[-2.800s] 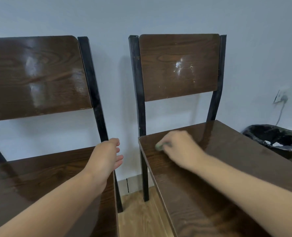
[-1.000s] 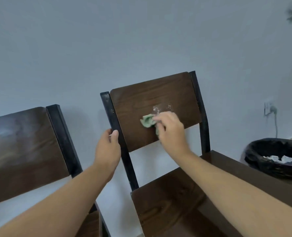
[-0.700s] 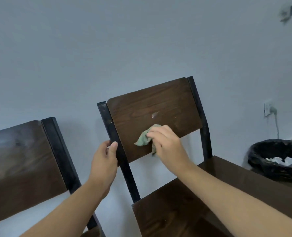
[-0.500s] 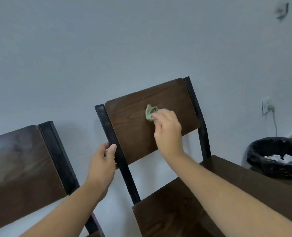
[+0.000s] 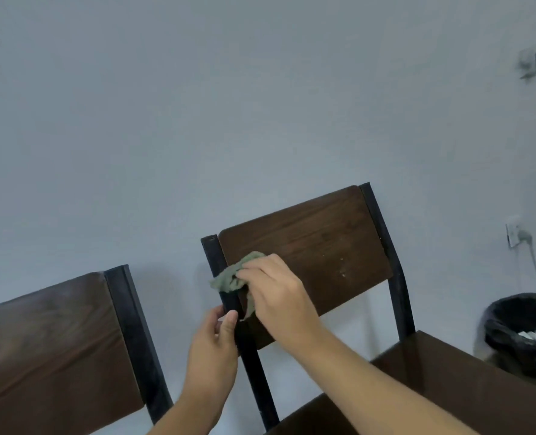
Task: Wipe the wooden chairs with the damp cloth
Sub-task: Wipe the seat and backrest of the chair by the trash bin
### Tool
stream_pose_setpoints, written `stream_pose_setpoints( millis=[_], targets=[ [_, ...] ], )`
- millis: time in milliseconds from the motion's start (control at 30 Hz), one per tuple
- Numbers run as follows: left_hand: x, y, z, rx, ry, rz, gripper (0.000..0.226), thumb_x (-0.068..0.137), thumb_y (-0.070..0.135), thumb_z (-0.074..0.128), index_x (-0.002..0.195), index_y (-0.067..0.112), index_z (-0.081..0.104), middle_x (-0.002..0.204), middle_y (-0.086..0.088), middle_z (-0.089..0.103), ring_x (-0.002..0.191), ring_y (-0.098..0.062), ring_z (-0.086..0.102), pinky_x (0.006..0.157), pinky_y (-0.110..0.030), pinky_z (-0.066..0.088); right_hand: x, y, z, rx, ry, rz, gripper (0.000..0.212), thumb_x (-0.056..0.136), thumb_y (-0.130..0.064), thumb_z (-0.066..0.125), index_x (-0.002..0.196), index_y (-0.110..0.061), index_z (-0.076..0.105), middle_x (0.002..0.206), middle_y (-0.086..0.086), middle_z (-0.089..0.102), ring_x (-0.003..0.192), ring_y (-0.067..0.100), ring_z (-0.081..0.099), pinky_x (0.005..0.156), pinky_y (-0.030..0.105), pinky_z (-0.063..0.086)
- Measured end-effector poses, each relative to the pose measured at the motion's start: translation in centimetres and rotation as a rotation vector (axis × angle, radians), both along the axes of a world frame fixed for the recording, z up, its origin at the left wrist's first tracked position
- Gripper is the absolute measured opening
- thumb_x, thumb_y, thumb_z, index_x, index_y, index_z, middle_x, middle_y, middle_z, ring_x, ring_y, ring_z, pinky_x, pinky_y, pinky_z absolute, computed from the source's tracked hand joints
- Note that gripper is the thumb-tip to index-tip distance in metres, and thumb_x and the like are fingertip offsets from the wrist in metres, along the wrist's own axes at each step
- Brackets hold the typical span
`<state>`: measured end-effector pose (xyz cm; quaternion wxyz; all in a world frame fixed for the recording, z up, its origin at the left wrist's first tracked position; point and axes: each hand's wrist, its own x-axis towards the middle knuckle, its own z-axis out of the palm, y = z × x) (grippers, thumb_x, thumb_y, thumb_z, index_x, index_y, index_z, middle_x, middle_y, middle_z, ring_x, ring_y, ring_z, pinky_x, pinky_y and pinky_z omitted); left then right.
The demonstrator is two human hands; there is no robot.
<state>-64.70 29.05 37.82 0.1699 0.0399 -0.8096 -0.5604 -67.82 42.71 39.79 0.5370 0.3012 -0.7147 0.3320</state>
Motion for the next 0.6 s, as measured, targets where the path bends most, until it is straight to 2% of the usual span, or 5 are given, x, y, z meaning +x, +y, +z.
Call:
stream_pose_setpoints(
  millis=[167,233,333,433,600],
  targets=[
    [0.0,-0.3,-0.1,-0.052,0.005,-0.003,0.041,0.101,0.042,0.045,0.136,0.022,0.054,0.123,-0.001,0.070,0.112,-0.021,0.068,0.097,-0.044,0.057,-4.5,4.9,5.6,-0.648,-0.190,-0.249,0.013,0.094,-0.006,0.065,0.101,-0.012,0.073,0.101,-0.003,0.062,0.096,0.008,0.058,0.090,0.033,0.057],
    [-0.3,-0.4,0.0,-0.047,-0.005,-0.013,0.043,0.102,0.041,0.045,0.139,0.020,0.052,0.123,-0.004,0.069,0.112,-0.024,0.068,0.097,-0.046,0.056,-4.0,2.0,6.5,-0.537,-0.110,-0.191,0.013,0.093,-0.006,0.065,0.103,-0.009,0.074,0.105,0.002,0.065,0.101,0.010,0.059,0.093,0.029,0.056],
    [-0.4,-0.5,0.0,-0.032,0.004,-0.016,0.042,0.101,0.041,0.047,0.135,0.018,0.056,0.115,-0.007,0.071,0.105,-0.025,0.072,0.091,-0.046,0.059,-1.5,-1.7,2.0,-0.099,-0.003,-0.021,0.017,0.095,0.000,0.058,0.102,-0.001,0.074,0.103,0.011,0.068,0.099,0.022,0.061,0.089,0.030,0.055],
    [-0.6,-0.3,-0.2,-0.013,0.016,-0.003,0.039,0.103,0.035,0.047,0.135,0.016,0.055,0.116,-0.008,0.072,0.103,-0.026,0.072,0.091,-0.047,0.059,-1.6,3.4,-4.0,0.174,-0.003,-0.068,0.016,0.090,0.005,0.063,0.101,-0.001,0.073,0.101,0.013,0.069,0.094,0.024,0.062,0.087,0.030,0.055],
    [-0.4,0.0,-0.2,-0.044,0.011,0.006,0.047,0.102,0.038,0.044,0.144,0.017,0.049,0.127,-0.008,0.068,0.112,-0.028,0.068,0.096,-0.049,0.056,-6.6,15.5,-3.3,-0.392,-0.193,-0.381,0.015,0.087,0.010,0.062,0.092,-0.003,0.067,0.096,0.011,0.061,0.091,0.024,0.061,0.080,0.039,0.055]
  ],
)
